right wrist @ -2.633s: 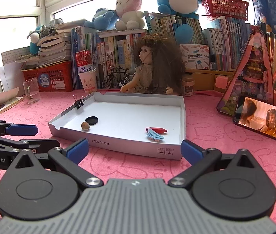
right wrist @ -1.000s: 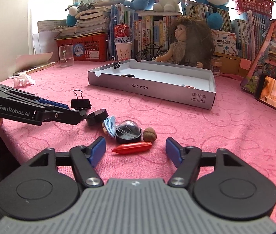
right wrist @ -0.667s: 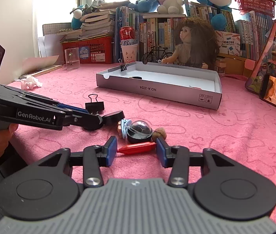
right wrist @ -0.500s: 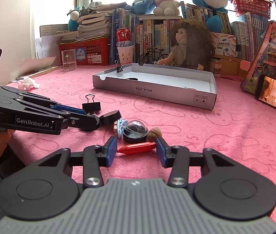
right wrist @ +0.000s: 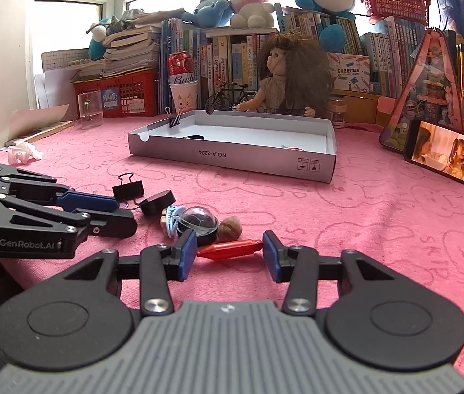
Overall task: Organize rigid objects
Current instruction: 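Grasp a black round lid with the left gripper while the right gripper grasps a red pen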
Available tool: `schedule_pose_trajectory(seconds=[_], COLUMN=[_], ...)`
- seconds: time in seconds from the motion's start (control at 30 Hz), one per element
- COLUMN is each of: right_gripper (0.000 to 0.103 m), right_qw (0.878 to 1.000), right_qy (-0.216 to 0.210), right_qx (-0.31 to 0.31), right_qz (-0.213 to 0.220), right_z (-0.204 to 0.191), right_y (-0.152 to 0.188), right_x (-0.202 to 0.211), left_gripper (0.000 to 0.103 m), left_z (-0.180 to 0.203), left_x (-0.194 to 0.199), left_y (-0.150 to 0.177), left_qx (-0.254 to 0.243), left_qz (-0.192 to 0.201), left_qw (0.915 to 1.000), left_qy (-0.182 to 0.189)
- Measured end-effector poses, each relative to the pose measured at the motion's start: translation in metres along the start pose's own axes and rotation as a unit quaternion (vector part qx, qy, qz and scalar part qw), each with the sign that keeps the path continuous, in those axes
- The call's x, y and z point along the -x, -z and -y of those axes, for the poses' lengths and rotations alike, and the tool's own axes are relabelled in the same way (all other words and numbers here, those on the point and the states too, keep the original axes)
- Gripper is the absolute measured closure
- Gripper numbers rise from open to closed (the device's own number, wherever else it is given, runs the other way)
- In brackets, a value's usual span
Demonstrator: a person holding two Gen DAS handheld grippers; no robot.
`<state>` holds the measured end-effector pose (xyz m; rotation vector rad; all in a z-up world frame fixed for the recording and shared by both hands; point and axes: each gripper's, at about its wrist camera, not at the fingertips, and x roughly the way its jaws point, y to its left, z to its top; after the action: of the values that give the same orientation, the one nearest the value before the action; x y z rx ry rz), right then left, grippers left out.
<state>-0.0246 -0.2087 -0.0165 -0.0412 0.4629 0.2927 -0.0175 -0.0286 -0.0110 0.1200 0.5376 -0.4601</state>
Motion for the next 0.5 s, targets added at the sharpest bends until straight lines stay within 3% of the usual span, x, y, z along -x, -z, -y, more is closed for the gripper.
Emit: schedule_pose_trajectory(seconds=[0.5], right_gripper=[0.054], right_qw=[0.998], right_qy=[0.061], right_qx=[-0.032], right_qz=[0.014], right_z=[0.018], right_y=[-0.014], right_x=[-0.005], left_gripper=[0.073], left_z=[-0.005], left_x=[0.013], left_y=[-0.025], left_qx=[0.023], left_qz=[0.030], left_qw=[0.9992], left_qy=[-0.010])
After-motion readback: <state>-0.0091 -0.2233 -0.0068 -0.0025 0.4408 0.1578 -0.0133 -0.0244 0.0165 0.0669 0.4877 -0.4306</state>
